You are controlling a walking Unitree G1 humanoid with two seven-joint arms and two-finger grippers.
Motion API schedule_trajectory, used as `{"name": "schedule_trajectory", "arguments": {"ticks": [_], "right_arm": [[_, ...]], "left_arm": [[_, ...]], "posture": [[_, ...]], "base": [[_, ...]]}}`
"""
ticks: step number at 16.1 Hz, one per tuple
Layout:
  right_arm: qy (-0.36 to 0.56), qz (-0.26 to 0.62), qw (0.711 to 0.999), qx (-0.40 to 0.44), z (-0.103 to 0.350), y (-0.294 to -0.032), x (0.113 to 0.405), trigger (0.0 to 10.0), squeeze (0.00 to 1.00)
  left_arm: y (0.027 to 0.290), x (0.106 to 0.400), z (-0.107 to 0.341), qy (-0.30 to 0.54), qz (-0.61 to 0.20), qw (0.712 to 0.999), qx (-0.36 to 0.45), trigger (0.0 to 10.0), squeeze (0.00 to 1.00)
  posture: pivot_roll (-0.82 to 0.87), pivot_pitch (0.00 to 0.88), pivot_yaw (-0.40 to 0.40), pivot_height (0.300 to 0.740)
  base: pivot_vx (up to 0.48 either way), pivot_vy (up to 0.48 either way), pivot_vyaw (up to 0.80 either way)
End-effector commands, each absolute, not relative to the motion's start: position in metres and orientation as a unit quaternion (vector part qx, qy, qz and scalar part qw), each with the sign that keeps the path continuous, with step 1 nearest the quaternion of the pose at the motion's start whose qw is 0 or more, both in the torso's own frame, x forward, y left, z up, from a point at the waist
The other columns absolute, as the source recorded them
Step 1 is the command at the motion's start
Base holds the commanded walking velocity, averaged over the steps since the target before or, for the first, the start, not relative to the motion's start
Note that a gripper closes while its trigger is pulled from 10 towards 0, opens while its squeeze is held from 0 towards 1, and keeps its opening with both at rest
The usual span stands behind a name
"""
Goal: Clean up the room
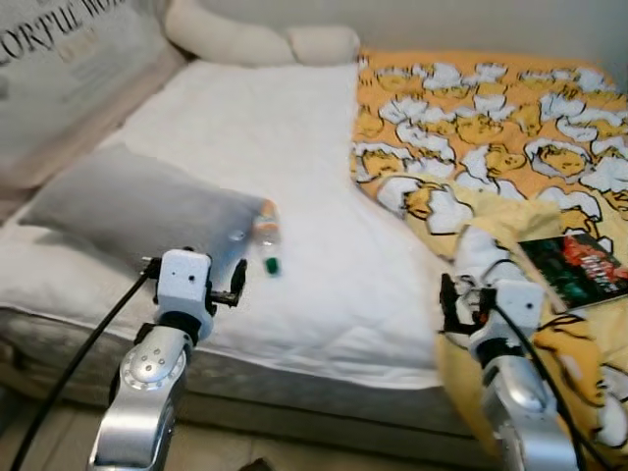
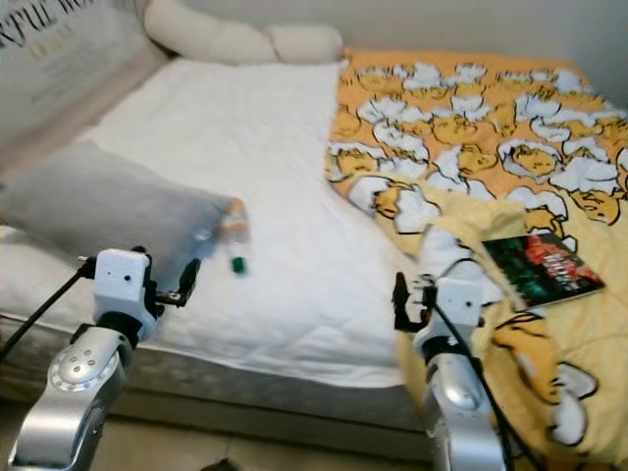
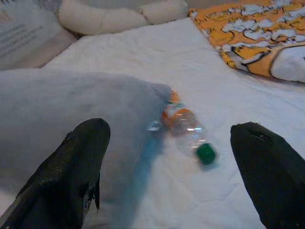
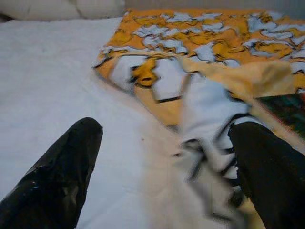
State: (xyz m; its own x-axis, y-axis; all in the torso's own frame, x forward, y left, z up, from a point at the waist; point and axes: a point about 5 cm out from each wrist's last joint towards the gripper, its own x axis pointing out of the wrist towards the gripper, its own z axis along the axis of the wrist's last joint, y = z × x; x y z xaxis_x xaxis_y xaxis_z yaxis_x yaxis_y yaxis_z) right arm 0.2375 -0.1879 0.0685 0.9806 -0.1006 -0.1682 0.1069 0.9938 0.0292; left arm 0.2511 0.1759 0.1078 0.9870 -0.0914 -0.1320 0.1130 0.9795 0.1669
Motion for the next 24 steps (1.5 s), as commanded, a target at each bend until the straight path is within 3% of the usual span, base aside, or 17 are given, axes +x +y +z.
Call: {"name": "schedule_trajectory", "arguments": {"ticks": [1, 9, 10, 13, 24], "right_arm": [[0.086, -0.032, 0.995, 0.029, 0.071, -0.179, 0.239, 10.0, 0.0], [0.115, -0.001, 0.993, 0.012, 0.066, -0.17, 0.245, 10.0, 0.0], [0.118, 0.009, 0.993, 0.017, 0.066, -0.168, 0.246, 10.0, 0.0], [0.115, 0.025, 0.993, 0.018, 0.069, -0.164, 0.249, 10.0, 0.0], [0.085, 0.057, 0.995, -0.007, 0.079, -0.161, 0.262, 10.0, 0.0]], "left_arm": [[0.182, 0.251, 0.11, 0.064, -0.041, 0.992, 0.096, 10.0, 0.83], [0.183, 0.249, 0.113, 0.064, -0.028, 0.994, 0.088, 10.0, 0.83], [0.184, 0.248, 0.114, 0.067, -0.016, 0.995, 0.079, 10.0, 0.77], [0.186, 0.247, 0.117, 0.055, -0.013, 0.995, 0.081, 10.0, 0.78], [0.189, 0.247, 0.118, 0.056, -0.008, 0.995, 0.08, 10.0, 0.81]], "posture": [[0.04, 0.0, 0.027, 0.74], [0.06, 0.0, 0.019, 0.74], [0.06, 0.0, 0.015, 0.74], [0.07, 0.0, 0.007, 0.74], [0.08, 0.0, -0.003, 0.74]], "base": [[0.0, 0.319, 0.0], [0.0, 0.316, 0.0], [0.0, 0.0, 0.0], [0.0, 0.0, 0.0], [0.343, 0.0, 0.0]]}}
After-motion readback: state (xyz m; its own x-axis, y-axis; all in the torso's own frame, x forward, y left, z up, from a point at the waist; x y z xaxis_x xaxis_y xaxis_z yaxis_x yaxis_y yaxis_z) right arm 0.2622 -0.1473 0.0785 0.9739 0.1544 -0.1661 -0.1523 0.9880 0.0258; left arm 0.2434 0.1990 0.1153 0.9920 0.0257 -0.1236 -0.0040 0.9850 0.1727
